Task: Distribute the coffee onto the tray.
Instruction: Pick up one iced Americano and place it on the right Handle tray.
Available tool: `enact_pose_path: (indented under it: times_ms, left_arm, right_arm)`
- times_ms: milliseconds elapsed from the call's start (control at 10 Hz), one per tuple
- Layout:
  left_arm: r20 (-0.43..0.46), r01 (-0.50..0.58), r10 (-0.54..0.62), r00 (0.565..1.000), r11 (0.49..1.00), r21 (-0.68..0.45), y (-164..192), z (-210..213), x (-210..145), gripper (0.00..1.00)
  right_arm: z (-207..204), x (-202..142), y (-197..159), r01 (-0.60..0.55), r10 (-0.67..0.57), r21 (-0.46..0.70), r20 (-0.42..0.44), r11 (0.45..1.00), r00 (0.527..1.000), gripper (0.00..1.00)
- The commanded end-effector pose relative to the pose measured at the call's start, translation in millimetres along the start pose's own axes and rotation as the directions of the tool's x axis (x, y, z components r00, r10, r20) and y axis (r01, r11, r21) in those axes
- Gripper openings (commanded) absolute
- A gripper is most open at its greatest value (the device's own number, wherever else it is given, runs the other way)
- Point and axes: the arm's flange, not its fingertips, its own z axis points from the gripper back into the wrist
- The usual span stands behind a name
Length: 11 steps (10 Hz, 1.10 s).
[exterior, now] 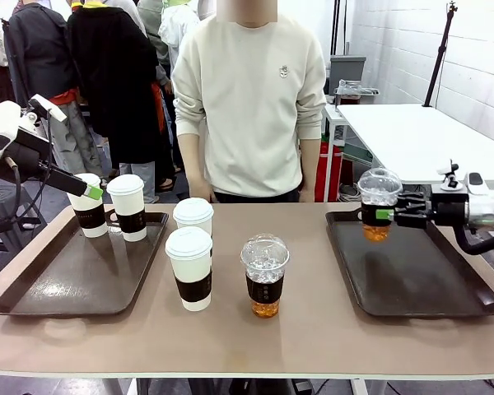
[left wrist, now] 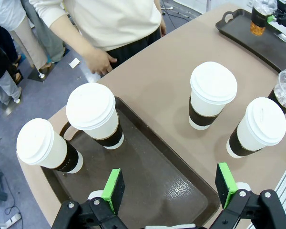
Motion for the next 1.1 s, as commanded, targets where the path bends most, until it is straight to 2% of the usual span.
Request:
enact_pose_path:
  times_ms: [0, 200, 500, 700, 1000]
  left_arm:
    - [0.000, -0.004, 0.004, 1.000, 1.000, -0.007, 1.4, 0.0, -1.0, 1.00]
    - [0.000, -0.004, 0.004, 1.000, 1.000, -0.007, 1.4, 0.0, -1.0, 1.00]
    - [0.000, -0.004, 0.004, 1.000, 1.000, -0.007, 1.4, 0.0, -1.0, 1.00]
    - [0.000, -0.004, 0.004, 1.000, 1.000, -0.007, 1.4, 0.0, -1.0, 1.00]
    - [0.000, -0.004, 0.004, 1.000, 1.000, -0.007, 1.4, 0.0, -1.0, 1.00]
  right_arm:
    - [5.5, -15.7, 5.6, -0.036, 0.035, 0.018, 0.029, 0.999, 0.999, 0.64]
    - [10.9, -30.8, -0.5, -0.082, 0.081, 0.041, 0.019, 0.996, 0.997, 0.64]
    - [15.2, -47.7, -8.3, -0.116, 0.113, 0.056, 0.055, 0.992, 0.992, 0.64]
    - [19.8, -55.2, -19.5, -0.099, 0.096, 0.032, 0.068, 0.995, 0.993, 0.64]
    - [25.7, -57.1, -39.8, -0.008, 0.011, -0.029, 0.113, 1.000, 0.994, 0.64]
